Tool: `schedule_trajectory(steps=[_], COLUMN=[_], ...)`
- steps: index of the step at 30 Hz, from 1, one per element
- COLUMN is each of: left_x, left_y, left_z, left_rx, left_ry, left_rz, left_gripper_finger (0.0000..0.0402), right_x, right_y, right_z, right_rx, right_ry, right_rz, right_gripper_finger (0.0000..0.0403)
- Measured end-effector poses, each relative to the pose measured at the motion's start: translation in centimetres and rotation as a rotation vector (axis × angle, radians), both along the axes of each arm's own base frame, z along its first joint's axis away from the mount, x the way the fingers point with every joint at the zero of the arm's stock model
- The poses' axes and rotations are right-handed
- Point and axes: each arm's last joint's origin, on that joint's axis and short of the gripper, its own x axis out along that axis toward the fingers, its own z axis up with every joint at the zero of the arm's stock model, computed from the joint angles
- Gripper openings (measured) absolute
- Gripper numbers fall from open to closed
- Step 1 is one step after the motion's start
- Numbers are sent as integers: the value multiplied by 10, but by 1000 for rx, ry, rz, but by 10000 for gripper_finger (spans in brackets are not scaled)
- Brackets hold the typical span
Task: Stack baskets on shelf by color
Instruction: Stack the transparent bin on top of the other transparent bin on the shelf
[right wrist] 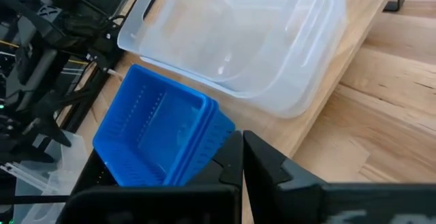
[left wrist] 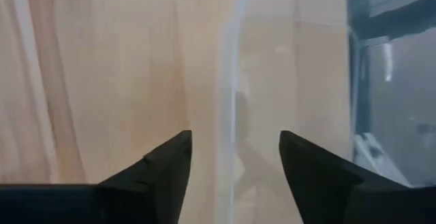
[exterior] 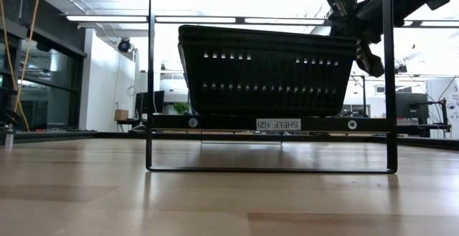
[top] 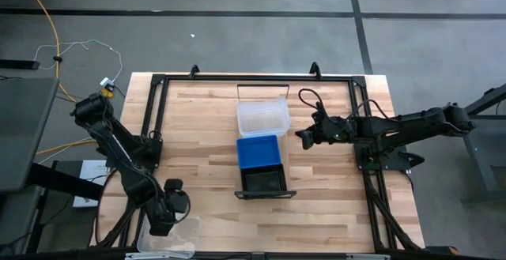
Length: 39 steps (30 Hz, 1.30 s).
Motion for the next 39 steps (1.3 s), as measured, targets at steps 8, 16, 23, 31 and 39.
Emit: schedule_trajectory(steps=[8,16,23,31,39], left_x=[4,7,9,17,16], left_y=[-6,-12,-10,-1,34], left_z=[-25,-40,-43,-36,14], left_rx=[57,59,78,26,-67], left_ry=[101,162,163,171,43], left_rz=[-11,-48,-40,-90,-39], left_gripper_finger=[221,211,101,12,1], right_x=[0,0,-1,-1,-1], right_y=[0,-1,-1,-1,-1], right_z=[0,-1,-1,-1,-1], right_rx=[1,-12,-11,-11,-10], right_ry=[6,7,7,11,14], right_rz=[-2,-20,-20,-20,-19], right_gripper_finger=[0,0,0,0,0])
